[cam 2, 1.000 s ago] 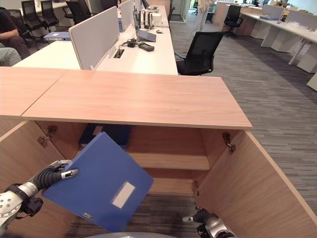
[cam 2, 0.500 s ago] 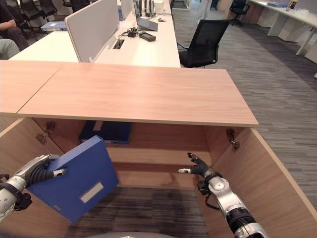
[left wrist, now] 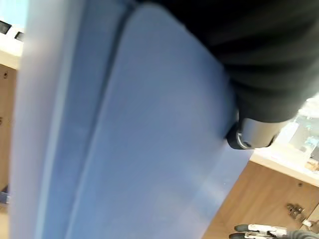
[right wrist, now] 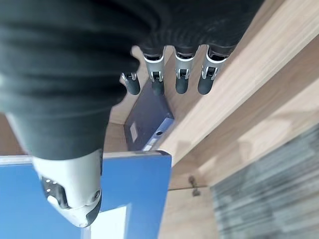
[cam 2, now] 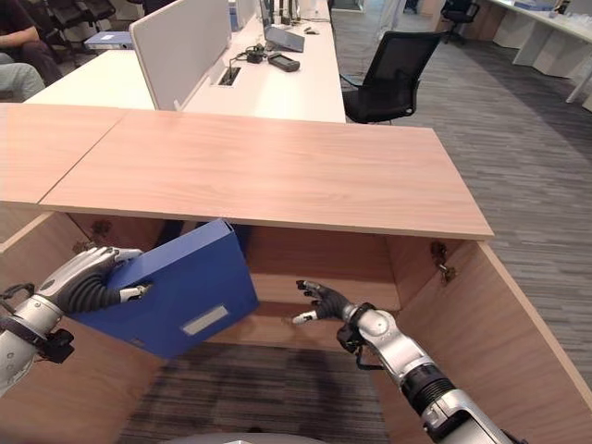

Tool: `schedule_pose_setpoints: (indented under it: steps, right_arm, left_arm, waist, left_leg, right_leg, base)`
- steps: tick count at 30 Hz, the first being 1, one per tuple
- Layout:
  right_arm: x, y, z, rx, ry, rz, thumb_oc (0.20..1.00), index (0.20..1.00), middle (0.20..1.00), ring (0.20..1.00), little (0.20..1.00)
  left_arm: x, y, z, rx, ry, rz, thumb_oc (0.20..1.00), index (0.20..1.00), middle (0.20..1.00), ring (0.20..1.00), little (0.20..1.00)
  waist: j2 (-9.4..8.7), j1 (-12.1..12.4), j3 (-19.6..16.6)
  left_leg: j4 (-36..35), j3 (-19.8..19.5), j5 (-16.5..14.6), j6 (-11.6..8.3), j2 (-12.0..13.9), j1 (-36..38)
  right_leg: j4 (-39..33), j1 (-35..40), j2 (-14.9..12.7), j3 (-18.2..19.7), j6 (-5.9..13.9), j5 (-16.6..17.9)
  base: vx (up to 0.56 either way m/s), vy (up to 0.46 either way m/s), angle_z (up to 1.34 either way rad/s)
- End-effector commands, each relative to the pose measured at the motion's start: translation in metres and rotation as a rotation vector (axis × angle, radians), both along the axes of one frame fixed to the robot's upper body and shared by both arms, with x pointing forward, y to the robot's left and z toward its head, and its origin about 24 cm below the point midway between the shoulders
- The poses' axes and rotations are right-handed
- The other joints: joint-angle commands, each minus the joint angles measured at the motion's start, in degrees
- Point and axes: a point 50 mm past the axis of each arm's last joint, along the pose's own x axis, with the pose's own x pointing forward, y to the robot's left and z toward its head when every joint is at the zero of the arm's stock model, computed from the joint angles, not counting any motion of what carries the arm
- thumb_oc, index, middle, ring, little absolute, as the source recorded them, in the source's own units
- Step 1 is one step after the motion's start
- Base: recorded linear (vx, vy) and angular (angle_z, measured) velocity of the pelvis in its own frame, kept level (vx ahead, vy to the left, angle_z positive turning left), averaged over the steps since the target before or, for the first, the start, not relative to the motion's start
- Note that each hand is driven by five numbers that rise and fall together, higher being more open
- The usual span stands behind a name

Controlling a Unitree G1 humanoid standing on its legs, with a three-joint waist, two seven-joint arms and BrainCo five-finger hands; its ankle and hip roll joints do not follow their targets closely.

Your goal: Put the empty folder in the office cabinet

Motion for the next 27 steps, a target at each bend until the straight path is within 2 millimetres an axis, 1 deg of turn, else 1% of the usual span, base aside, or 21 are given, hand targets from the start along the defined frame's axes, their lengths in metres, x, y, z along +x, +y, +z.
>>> schedule_pose_setpoints:
  steps: [1,3,4,6,8,13,16,21,26,27]
  right_arm:
    - [0.028,0.027,0.040,0.082,-0.169,0.074,1.000,1.000,1.000,1.000,1.000]
    - [0.030,0.032,0.046,0.101,-0.191,0.084,1.000,1.000,1.000,1.000,1.000]
    - [0.030,0.032,0.046,0.101,-0.191,0.084,1.000,1.000,1.000,1.000,1.000]
    - [0.031,0.043,0.057,0.148,-0.225,0.115,1.000,1.000,1.000,1.000,1.000]
    - [0.031,0.044,0.059,0.154,-0.228,0.119,1.000,1.000,1.000,1.000,1.000]
    - [0.035,0.056,0.063,0.149,-0.252,0.146,1.000,1.000,1.000,1.000,1.000]
    - [0.035,0.065,0.070,0.172,-0.270,0.178,1.000,1.000,1.000,1.000,1.000]
    - [0.035,0.073,0.078,0.200,-0.287,0.213,1.000,1.000,1.000,1.000,1.000]
    - [0.033,0.092,0.083,0.233,-0.290,0.272,1.000,1.000,1.000,1.000,1.000]
    - [0.031,0.099,0.083,0.238,-0.284,0.302,1.000,1.000,1.000,1.000,1.000]
  left_arm:
    - [0.003,-0.009,0.041,-0.013,-0.163,-0.091,0.200,0.200,0.200,0.200,0.200]
    - [0.003,-0.010,0.041,-0.016,-0.161,-0.101,0.200,0.200,0.200,0.200,0.200]
    - [0.003,-0.010,0.041,-0.016,-0.161,-0.101,0.200,0.200,0.200,0.200,0.200]
    - [0.004,-0.012,0.040,-0.029,-0.156,-0.107,0.200,0.200,0.200,0.200,0.200]
    - [0.004,-0.012,0.039,-0.037,-0.152,-0.111,0.200,0.200,0.200,0.200,0.200]
    - [0.005,-0.018,0.040,-0.077,-0.142,-0.137,0.200,0.200,0.200,0.200,0.200]
    - [0.005,-0.021,0.040,-0.082,-0.133,-0.154,0.200,0.200,0.200,0.200,0.200]
    - [0.005,-0.023,0.040,-0.087,-0.130,-0.171,0.200,0.200,0.200,0.200,0.200]
    - [0.007,-0.031,0.041,-0.118,-0.136,-0.208,0.200,0.200,0.200,0.200,0.200]
    - [0.008,-0.033,0.042,-0.128,-0.145,-0.221,0.200,0.200,0.200,0.200,0.200]
  waist:
    - [-2.19,-0.2,-0.9]
    - [-2.10,-0.2,-0.9]
    - [-2.10,-0.2,-0.9]
    - [-2.13,-0.1,-1.1]
    - [-2.10,-0.1,-1.2]
    - [-2.12,0.2,-1.2]
    - [-2.18,0.2,-1.3]
    - [-2.23,0.3,-1.3]
    - [-2.34,0.6,-1.3]
    - [-2.45,0.7,-1.3]
  left_leg:
    - [0.1,-0.5,-5.2,-1.14,1.5,0.6]
    - [0.1,-0.5,-5.2,-1.15,1.5,0.6]
    - [0.1,-0.5,-5.2,-1.15,1.5,0.6]
    - [0.1,-0.6,-5.2,-1.17,1.5,0.7]
    - [0.1,-0.6,-5.2,-1.16,1.5,0.7]
    - [0.1,-0.7,-5.2,-1.11,1.6,0.7]
    - [0.1,-0.7,-5.2,-1.14,1.7,0.7]
    - [0.1,-0.7,-5.2,-1.16,1.7,0.7]
    - [0.1,-0.8,-5.2,-1.19,1.7,0.6]
    - [0.1,-0.8,-5.1,-1.19,1.7,0.6]
  right_leg:
    - [0.4,2.0,-3.2,-0.7,4.26,-2.5]
    - [0.4,2.1,-3.2,-0.6,4.24,-2.5]
    - [0.4,2.1,-3.2,-0.6,4.24,-2.5]
    - [0.4,2.1,-3.2,-0.7,4.21,-2.6]
    - [0.4,2.1,-3.2,-0.7,4.20,-2.5]
    - [0.4,2.1,-3.2,-0.6,4.05,-2.5]
    - [0.4,2.2,-3.2,-0.6,4.02,-2.5]
    - [0.4,2.2,-3.1,-0.6,3.98,-2.6]
    - [0.4,2.1,-3.1,-0.6,3.88,-2.6]
    - [0.4,2.1,-3.1,-0.6,3.86,-2.6]
  base:
    - [0.00,0.000,0.00]
    - [0.00,0.000,0.00]
    - [0.00,0.000,0.00]
    - [0.00,0.000,0.00]
    - [0.00,0.000,0.00]
    - [0.00,0.000,0.00]
    - [0.00,0.000,0.00]
    - [0.00,0.000,0.00]
    - [0.00,0.000,0.00]
    - [0.00,0.000,0.00]
